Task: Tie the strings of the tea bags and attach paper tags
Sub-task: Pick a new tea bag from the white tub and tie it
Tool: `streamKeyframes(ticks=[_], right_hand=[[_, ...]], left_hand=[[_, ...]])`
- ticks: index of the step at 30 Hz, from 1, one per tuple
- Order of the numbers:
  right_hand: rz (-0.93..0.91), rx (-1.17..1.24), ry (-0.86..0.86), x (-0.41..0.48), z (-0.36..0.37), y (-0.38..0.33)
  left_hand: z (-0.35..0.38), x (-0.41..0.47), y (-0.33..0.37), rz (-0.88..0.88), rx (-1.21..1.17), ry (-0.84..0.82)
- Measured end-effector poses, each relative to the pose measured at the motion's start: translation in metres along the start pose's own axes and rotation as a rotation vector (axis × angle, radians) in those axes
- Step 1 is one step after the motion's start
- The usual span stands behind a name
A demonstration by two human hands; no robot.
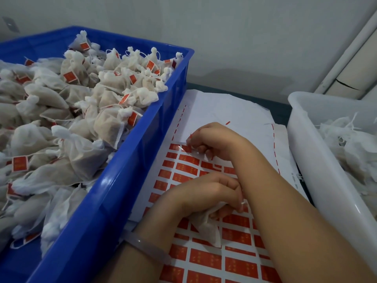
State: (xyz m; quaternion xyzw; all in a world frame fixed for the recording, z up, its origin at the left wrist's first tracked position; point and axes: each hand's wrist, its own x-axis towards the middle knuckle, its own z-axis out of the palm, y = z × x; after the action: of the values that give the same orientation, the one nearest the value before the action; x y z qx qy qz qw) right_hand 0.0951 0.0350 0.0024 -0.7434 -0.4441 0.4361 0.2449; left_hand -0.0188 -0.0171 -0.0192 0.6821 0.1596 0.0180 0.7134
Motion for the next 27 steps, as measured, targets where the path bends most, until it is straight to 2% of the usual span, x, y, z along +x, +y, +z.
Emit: streamKeyframes(ticks=[5, 11, 14, 22, 27], right_hand=[[0.013, -0.007, -0.04, -0.001, 0.002, -0.001], [-0.118, -0.206, 0.145, 0.004, 0.012, 0.0], [-0.22, -0.285, 0.176, 0.006, 0.016, 0.005], [-0.282, -0.251, 0.127, 0.004, 0.009, 0.01], [-0.303, -0.308, 0.23, 0.006, 0.015, 0.011]], left_hand=[[0.001, -0.001, 0.001, 0.004, -0.005, 0.013], [0.0, -0.002, 0.002, -0.014, 0.001, -0.015], [0.0, -0.002, 0.001, -0.025, 0.022, -0.027], [0.003, -0.003, 0.005, -0.02, 0.012, -0.001], [0.002, -0.003, 0.004, -0.032, 0.01, -0.005]])
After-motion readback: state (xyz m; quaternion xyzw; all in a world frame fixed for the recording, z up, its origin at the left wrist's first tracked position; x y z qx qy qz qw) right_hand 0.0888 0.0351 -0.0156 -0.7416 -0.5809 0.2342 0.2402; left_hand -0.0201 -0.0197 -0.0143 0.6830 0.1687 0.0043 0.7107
